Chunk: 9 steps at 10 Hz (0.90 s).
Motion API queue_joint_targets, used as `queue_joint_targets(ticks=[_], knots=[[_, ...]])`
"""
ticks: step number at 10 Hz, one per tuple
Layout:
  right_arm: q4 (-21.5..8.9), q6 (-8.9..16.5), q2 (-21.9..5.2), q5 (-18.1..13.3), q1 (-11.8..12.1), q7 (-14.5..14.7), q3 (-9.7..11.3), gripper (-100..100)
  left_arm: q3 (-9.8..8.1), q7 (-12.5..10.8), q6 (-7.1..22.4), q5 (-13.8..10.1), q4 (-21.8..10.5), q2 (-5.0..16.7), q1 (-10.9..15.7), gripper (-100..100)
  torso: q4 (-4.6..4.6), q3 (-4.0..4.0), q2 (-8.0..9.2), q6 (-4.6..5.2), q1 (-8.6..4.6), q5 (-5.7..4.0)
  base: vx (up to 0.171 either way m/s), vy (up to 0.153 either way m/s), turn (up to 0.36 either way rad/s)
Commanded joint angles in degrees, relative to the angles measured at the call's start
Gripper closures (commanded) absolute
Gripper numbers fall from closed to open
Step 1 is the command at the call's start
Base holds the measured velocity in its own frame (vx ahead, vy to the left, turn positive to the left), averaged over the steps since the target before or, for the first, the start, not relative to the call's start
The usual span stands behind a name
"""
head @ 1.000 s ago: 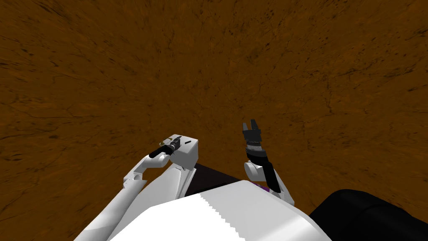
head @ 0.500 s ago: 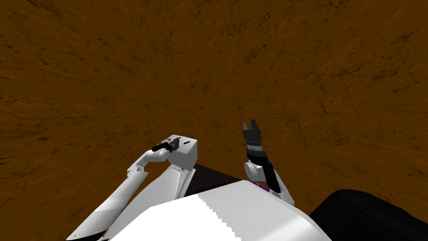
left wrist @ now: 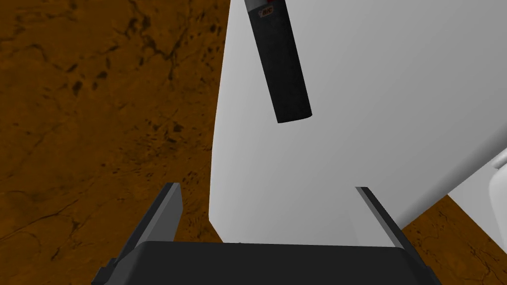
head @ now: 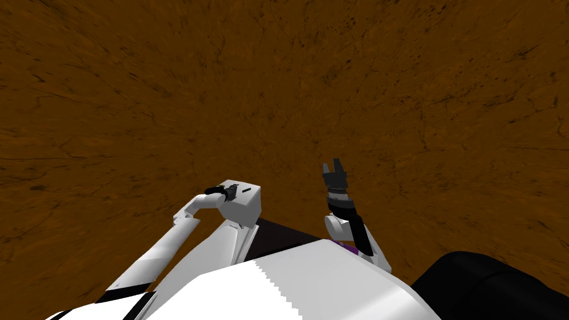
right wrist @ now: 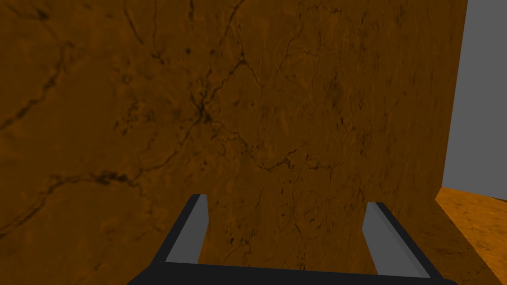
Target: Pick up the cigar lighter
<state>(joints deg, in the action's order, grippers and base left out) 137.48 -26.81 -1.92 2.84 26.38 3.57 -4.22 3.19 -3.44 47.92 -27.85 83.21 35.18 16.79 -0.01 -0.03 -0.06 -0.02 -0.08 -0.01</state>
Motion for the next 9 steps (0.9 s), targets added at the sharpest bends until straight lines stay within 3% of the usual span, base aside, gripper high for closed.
queue_joint_targets(ticks=[1, 2, 3, 6, 9], knots=[[0.0, 0.0, 0.0, 0.0, 0.0, 0.0, 0.0, 0, 0.14, -0.08, 2.28, -0.33, -1.94, 0.24, 1.13, -100, 0.0, 0.0, 0.0, 0.0, 0.0, 0.0, 0.01, -0.018, -0.021], [0.0, 0.0, 0.0, 0.0, 0.0, 0.0, 0.0, 0, 0.43, 0.1, 4.24, -1.29, -4.19, 0.78, 3.46, -100, 0.0, 0.0, 0.0, -0.02, 0.01, 0.0, 0.01, -0.019, -0.03], [0.0, 0.0, 0.0, 0.0, 0.0, 0.0, 0.0, 0, 0.43, 0.1, 4.92, -1.29, -5.16, 0.78, 3.46, -100, 0.0, 0.0, 0.0, 0.0, 0.0, 0.0, 0.01, -0.017, -0.021], [0.0, 0.0, 0.0, 0.0, 0.0, 0.0, 0.0, 0, 0.99, 0.51, 9.87, -3.02, -9.72, 1.61, 8.0, -100, 0.0, 0.0, 0.0, -0.02, 0.01, 0.0, 0.014, -0.021, -0.026], [0.0, 0.0, 0.0, 0.0, 0.0, 0.0, 0.0, 0, 1.26, 0.72, 12.18, -3.8, -14.64, 1.91, 10.19, -100, -0.01, -0.02, -0.03, -0.01, -0.03, -0.01, 0.015, -0.024, -0.023]])
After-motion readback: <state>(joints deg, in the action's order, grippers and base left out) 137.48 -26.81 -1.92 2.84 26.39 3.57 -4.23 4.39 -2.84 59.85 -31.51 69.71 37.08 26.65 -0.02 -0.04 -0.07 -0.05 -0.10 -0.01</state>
